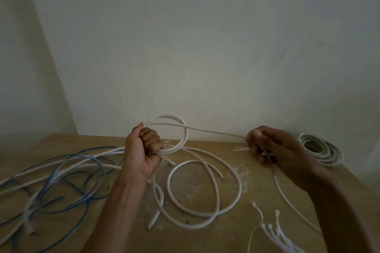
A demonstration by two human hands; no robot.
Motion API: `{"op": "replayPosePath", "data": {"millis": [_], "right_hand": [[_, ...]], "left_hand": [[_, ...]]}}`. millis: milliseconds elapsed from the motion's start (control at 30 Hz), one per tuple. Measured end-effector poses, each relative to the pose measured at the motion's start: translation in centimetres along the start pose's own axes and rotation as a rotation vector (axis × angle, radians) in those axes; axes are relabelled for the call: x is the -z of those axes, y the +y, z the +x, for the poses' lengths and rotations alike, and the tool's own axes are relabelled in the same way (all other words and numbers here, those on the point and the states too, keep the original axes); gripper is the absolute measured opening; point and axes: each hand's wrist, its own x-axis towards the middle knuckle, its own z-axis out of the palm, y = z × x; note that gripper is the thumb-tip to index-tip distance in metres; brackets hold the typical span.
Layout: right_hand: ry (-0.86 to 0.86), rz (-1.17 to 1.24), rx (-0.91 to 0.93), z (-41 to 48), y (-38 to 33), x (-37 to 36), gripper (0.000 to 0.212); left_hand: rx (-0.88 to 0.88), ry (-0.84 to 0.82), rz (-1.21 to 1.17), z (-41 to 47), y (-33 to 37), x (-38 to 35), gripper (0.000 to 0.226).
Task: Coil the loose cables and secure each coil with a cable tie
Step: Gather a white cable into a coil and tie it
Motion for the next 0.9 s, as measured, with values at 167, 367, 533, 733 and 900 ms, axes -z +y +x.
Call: {"op": "replayPosePath", "data": {"millis": [167,367,533,733,900], "right_hand": [[0.265,0.386,0.103,1.1,0.9,-1.8,0.033],[0.289,-0.344,0.223,1.2,1.2,-2.7,0.054],[0.376,-0.567,0.235,1.0,1.2,-3.1,0.016],[0.213,-0.423,0.161,0.9,1.0,-4.7,0.01],[0.023,-0.119,0.091,0.6,0.6,-8.0,0.016]], "left_hand": [[-0.088,-0.078,0.051,-0.3,-1.8,-0.5,0.05],[-0.103,-0.209,0.092,-1.1,-2.6,-1.1,0.044],[-0.091,-0.263,0.181,-1.3,-2.5,-1.3,0.041],[-0.102,-0.255,0.42,-1.4,-4.8,-1.8,0.037],[-0.309,-0.29,1.2,-3.2,-8.0,-1.5,0.047]]}}
